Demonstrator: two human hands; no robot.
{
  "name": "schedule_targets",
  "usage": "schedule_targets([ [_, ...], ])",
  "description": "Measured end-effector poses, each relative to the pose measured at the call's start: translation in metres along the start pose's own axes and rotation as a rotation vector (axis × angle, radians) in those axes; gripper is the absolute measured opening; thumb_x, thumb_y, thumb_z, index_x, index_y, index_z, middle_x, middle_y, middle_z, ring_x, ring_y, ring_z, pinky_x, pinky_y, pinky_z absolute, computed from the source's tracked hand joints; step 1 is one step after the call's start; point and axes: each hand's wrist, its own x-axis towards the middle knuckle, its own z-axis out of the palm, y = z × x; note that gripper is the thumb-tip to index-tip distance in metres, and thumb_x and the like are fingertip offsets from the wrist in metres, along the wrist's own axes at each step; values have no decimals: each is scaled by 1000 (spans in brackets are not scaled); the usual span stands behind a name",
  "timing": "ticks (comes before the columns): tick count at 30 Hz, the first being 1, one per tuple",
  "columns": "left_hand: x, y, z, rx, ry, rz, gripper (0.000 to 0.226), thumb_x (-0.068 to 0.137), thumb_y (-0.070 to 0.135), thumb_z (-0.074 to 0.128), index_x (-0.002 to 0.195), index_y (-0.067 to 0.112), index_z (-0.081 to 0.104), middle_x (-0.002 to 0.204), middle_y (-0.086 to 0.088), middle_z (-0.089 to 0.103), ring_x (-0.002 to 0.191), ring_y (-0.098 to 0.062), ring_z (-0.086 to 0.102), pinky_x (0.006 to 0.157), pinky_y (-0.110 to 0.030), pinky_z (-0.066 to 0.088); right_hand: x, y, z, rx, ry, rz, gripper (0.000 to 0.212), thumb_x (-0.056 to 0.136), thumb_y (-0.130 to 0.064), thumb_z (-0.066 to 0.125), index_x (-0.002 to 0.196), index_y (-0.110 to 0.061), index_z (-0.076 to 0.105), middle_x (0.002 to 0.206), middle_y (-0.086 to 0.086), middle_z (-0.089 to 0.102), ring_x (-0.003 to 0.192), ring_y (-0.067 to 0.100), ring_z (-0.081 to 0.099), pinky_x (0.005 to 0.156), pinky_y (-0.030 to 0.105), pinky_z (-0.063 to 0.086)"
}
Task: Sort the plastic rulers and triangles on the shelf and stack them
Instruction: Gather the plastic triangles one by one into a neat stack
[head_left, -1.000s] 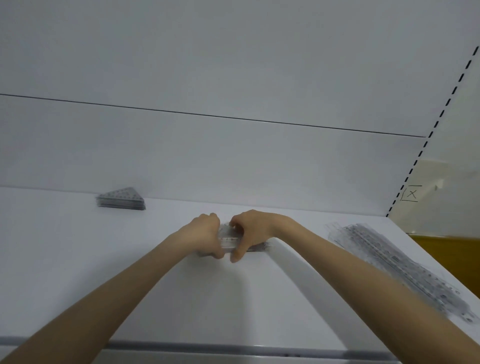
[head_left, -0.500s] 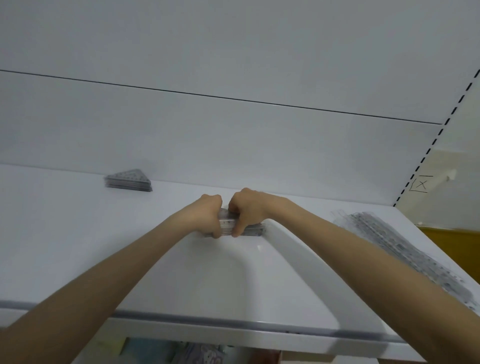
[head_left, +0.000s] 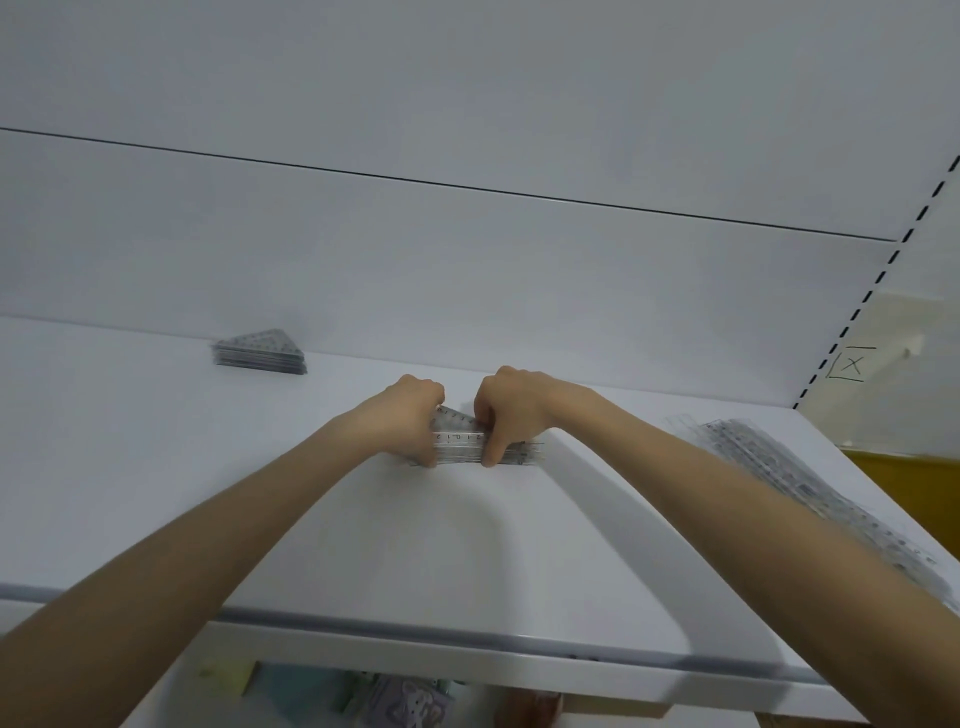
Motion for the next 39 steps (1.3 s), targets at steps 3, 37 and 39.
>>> schedule_targets([
  [3, -2, -4, -1, -20, -37, -39, 76, 65, 21, 82, 128, 6, 42, 113, -8, 52, 96, -26, 60, 79, -38, 55, -4, 8, -2, -12, -48, 5, 39, 61, -43, 83, 87, -16, 70, 85, 1, 65, 84, 20, 62, 64, 29, 48],
  [37, -5, -17, -5, -80, 15, 10, 53, 67, 8, 75, 107, 19, 42, 98, -8, 54, 91, -28, 61, 73, -42, 53, -24, 54, 3, 75, -11, 28, 15, 64, -26, 82, 75, -18, 75, 68, -2, 72, 65, 7, 61, 52, 17, 39],
  [39, -5, -18, -5, -67, 27, 16, 55, 66, 4, 73, 100, 21, 34, 96, -9, 56, 78, -27, 60, 70, -43, 54, -28, 55, 3, 107, -11, 32, 8, 67, -19, 80, 72, -15, 76, 62, -1, 70, 56, 4, 60, 51, 13, 39],
])
